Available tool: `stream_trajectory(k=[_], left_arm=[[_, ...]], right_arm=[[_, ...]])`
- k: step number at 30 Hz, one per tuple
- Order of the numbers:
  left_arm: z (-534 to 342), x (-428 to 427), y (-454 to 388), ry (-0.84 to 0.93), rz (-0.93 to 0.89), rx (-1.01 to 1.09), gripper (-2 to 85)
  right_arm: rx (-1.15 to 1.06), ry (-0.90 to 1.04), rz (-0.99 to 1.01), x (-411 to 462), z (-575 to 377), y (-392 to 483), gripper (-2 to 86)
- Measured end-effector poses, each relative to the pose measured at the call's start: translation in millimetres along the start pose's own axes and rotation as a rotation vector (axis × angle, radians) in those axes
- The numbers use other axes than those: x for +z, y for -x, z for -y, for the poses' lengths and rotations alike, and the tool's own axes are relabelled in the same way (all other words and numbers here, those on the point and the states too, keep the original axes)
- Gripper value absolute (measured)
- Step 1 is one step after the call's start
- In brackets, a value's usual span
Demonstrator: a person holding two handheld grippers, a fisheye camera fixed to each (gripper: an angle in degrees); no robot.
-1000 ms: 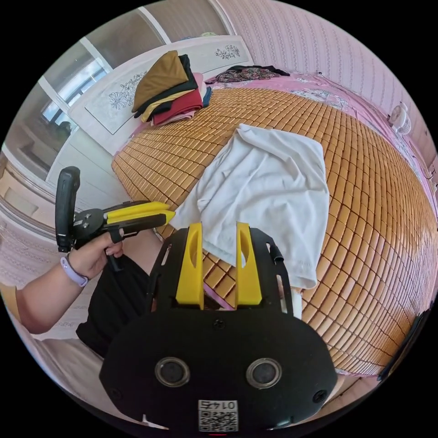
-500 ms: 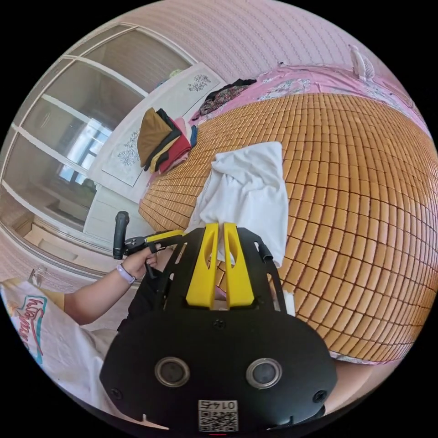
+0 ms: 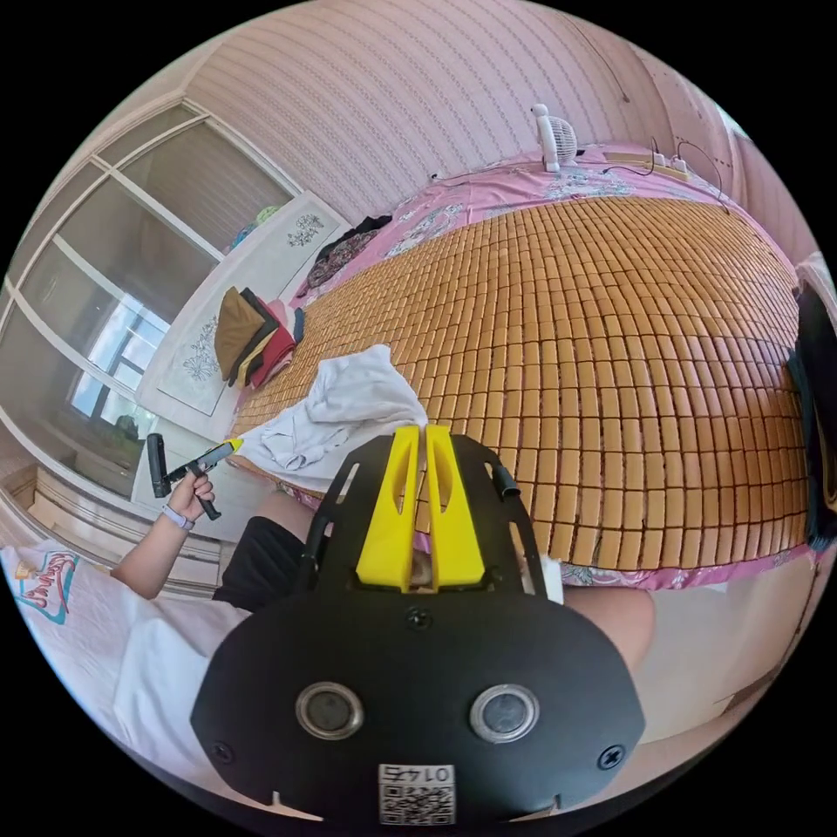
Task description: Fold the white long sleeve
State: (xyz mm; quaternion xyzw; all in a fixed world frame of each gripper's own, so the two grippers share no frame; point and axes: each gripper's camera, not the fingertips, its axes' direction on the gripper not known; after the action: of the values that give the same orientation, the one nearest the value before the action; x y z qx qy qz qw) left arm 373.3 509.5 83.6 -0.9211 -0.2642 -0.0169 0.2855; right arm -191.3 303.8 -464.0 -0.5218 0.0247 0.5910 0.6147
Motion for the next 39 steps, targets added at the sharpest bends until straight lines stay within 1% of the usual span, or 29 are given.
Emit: stream_trajectory(k=[4,7,9,10,12,14,15,17,18,21,22,24,27,31,34,38,39], left_arm=[[14.2,-64.4,2.3,-0.103,-0.070,0.015,-0.9],[38.5,-132.2,-4.7,-0.224,-0.076,0.090,-0.9],[57.2,-198.3,-13.6,-0.359,-0.078,0.152,-1.0],[61.0,-216.5,-15.3,-0.400,-0.085,0.160,-1.0],[73.4,-289.7,-18.6,-0.553,-0.156,0.189,-1.0],[78.8,-341.3,-21.5,-0.666,-0.172,0.223,-1.0],[81.5,-371.1,-25.5,-0.719,-0.151,0.247,-1.0],[83.5,-408.3,-37.6,-0.760,-0.107,0.296,-1.0],[83.2,-427.2,-48.8,-0.773,-0.055,0.320,-1.0],[79.0,-463.2,-66.9,-0.817,0.002,0.372,-1.0],[77.8,-469.6,-67.9,-0.827,-0.006,0.372,-1.0],[67.2,-495.7,-68.6,-0.891,-0.053,0.368,-1.0],[48.1,-524.1,-70.8,-0.952,-0.112,0.389,-1.0],[21.5,-558.3,-75.3,-1.014,-0.129,0.419,-1.0],[-6.3,-599.8,-75.7,-1.147,-0.171,0.438,-1.0],[-41.4,-670.9,-77.3,-1.377,-0.274,0.463,-1.0],[-50.8,-689.4,-81.3,-1.438,-0.276,0.488,-1.0]], right_arm=[[0.003,-0.101,0.073,-45.5,-6.3,-6.2,0.5],[-0.094,-0.198,0.105,-100.5,13.6,10.2,0.5],[-0.208,-0.307,0.138,-157.0,35.7,35.2,0.5],[-0.238,-0.333,0.141,-172.2,41.3,42.9,0.5],[-0.364,-0.481,0.166,-238.2,59.1,75.3,0.4],[-0.442,-0.573,0.183,-284.9,69.6,98.4,0.4],[-0.486,-0.604,0.176,-310.7,76.4,113.3,0.4],[-0.537,-0.610,0.145,-342.3,85.0,135.0,0.3],[-0.570,-0.611,0.125,-360.9,87.1,149.4,0.3],[-0.593,-0.703,0.089,-411.7,78.4,172.0,0.4],[-0.601,-0.717,0.095,-421.0,75.8,174.4,0.4],[-0.613,-0.806,0.097,-455.7,58.1,179.1,0.4],[-0.617,-0.855,0.113,-492.5,34.2,181.0,0.4],[-0.674,-0.912,0.108,-532.7,2.0,193.6,0.4],[-0.759,-0.992,0.130,-575.7,-21.6,215.5,0.4],[-0.897,-1.117,0.165,-638.7,-44.3,259.6,0.4],[-0.931,-1.142,0.169,-654.2,-49.5,273.1,0.4]])
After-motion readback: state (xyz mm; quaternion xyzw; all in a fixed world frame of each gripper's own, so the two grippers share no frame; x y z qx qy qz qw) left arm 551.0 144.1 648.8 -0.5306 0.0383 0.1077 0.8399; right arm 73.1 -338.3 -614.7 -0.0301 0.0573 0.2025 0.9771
